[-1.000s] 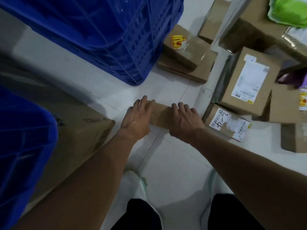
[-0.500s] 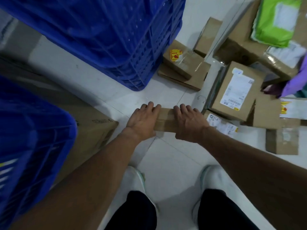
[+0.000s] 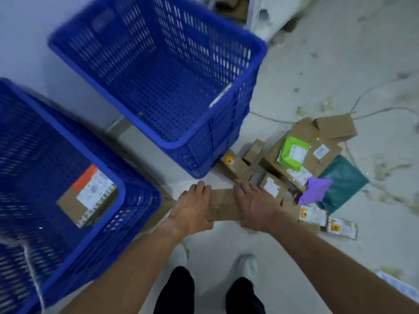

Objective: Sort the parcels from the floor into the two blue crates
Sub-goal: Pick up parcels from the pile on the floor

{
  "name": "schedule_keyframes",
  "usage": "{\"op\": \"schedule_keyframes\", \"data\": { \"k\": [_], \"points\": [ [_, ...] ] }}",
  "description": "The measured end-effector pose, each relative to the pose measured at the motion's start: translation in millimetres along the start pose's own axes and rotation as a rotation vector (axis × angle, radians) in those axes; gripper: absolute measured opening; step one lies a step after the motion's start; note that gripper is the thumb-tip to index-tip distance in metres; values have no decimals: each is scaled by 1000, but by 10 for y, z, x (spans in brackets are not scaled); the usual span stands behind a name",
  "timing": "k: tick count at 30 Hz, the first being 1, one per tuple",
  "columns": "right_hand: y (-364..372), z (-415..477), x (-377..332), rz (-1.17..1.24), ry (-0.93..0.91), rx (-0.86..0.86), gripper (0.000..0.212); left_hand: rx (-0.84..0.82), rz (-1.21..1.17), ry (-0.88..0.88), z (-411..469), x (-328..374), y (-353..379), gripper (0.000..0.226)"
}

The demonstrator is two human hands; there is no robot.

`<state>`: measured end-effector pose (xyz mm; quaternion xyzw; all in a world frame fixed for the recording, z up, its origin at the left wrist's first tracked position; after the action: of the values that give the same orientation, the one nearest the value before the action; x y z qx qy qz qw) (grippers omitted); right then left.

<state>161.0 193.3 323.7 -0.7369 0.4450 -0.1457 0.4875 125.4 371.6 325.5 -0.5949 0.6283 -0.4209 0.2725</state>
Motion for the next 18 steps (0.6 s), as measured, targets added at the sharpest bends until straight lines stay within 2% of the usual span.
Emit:
{"op": "schedule_keyframes", "data": {
  "k": [4,8,13,18],
  "points": [
    [-1010,-389,-101,-76,-56,96,88,133,-33,-41,-416,167,-952,78],
    [-1809,-773,-284,-101,-88,150,95,229,-54,-89,-852,367,-1689,73],
    [-2463,-1048,-496,-127,-111,233,97,280,-76,-100,-1252,397,-2393,81],
    [-3004,-1009,-621,-109,-116,325,88,407,-48,-112,-1382,253,-2928,85]
  ]
}}
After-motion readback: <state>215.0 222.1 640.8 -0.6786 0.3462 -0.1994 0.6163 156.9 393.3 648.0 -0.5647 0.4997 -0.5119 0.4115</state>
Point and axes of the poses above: each hand's wrist, its own z-axis towards the middle knuckle, its own y-axis out of the palm, x = y × z, the point moved 3 cm from there along z, towards the middle knuckle, and after that the axes turned 3 degrees about x, right-handed, at the moved point
